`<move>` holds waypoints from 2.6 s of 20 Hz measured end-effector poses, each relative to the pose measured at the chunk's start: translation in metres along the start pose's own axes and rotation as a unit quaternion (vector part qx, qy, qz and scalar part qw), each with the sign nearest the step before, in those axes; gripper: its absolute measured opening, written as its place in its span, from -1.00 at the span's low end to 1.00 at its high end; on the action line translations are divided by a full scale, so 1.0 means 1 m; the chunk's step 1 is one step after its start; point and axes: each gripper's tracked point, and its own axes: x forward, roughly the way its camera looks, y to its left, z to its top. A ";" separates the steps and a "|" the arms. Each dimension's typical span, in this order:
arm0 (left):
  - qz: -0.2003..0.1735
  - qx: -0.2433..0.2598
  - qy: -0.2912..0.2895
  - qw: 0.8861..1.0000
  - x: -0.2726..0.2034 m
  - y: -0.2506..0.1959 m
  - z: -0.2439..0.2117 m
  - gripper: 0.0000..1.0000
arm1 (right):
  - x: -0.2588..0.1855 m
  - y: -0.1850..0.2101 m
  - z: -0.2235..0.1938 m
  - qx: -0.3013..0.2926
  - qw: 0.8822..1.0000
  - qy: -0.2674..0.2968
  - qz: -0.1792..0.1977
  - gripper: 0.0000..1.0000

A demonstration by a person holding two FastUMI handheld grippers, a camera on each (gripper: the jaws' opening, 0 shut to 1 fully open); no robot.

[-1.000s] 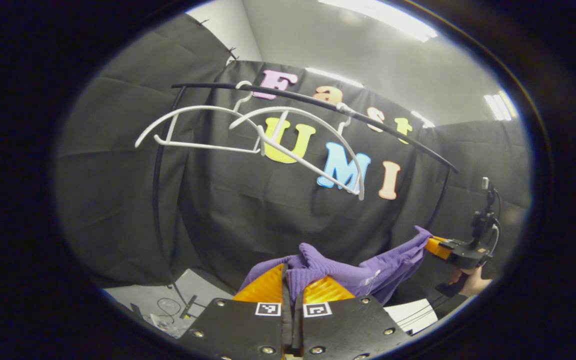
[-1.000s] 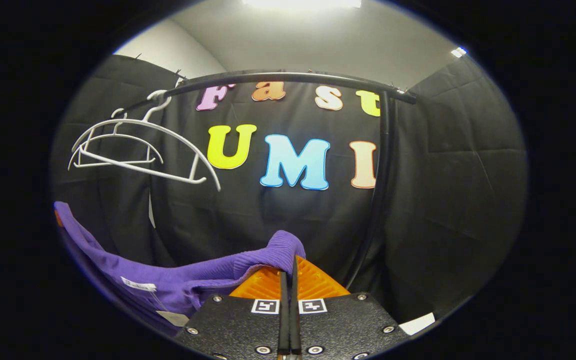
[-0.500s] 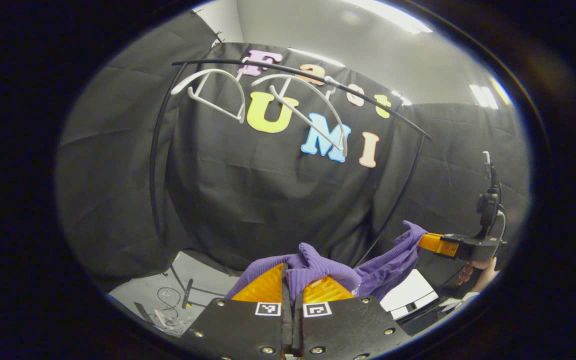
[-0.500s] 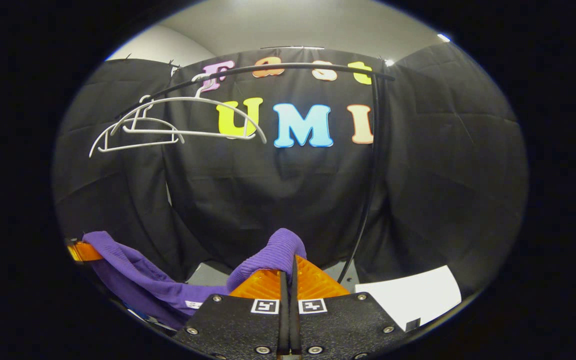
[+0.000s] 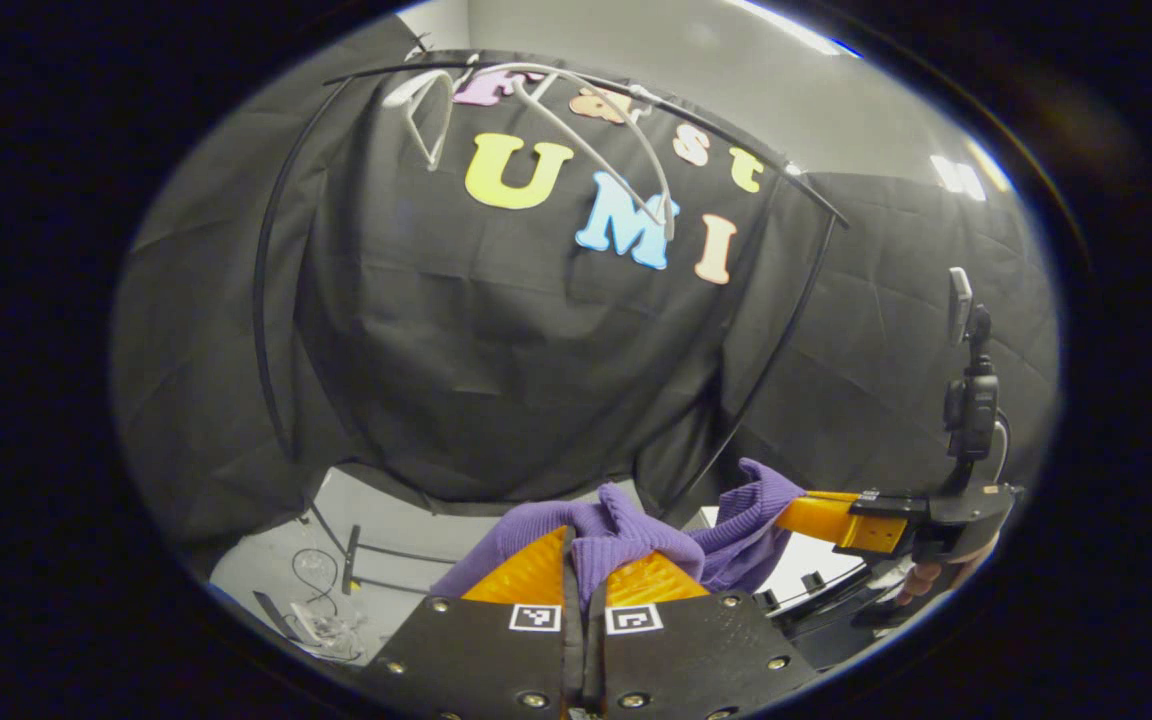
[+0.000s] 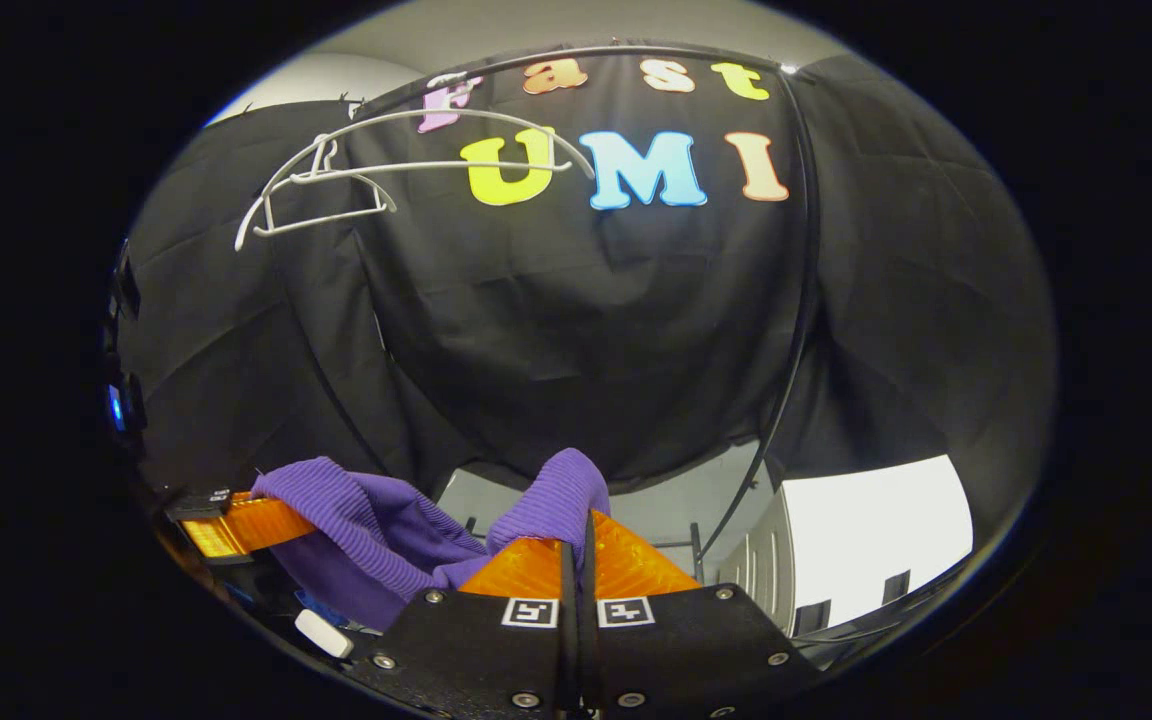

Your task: Grasp the clothes on the hanger with both hands and then place them into the laundry hamper below.

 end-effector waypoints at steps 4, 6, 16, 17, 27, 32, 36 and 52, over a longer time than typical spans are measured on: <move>-0.001 0.013 0.038 0.999 0.031 0.005 -0.034 -0.98 | 0.018 -0.002 -0.024 0.003 1.000 0.027 -0.009 -0.99; -0.002 0.025 0.055 0.998 0.043 0.013 -0.049 -0.98 | 0.025 -0.015 -0.038 0.013 0.999 0.046 -0.016 -0.99; 0.001 0.029 0.136 0.990 0.094 0.031 -0.132 -0.97 | 0.071 -0.040 -0.112 0.056 0.990 0.124 -0.034 -0.98; 0.005 0.027 0.143 0.989 0.098 0.034 -0.138 -0.98 | 0.075 -0.043 -0.118 0.060 0.989 0.131 -0.035 -0.98; 0.038 -0.001 0.169 0.985 0.109 0.048 -0.169 -0.97 | 0.085 -0.055 -0.145 0.059 0.984 0.161 -0.045 -0.98; 0.039 0.005 0.170 0.985 0.108 0.050 -0.168 -0.97 | 0.080 -0.052 -0.150 0.053 0.983 0.170 -0.042 -0.96; 0.045 0.004 0.173 0.984 0.104 0.055 -0.170 -0.97 | 0.077 -0.049 -0.151 0.050 0.982 0.177 -0.042 -0.94; 0.109 0.014 0.148 0.983 0.038 0.079 -0.120 0.82 | 0.042 -0.038 -0.085 0.072 0.991 0.110 -0.026 0.91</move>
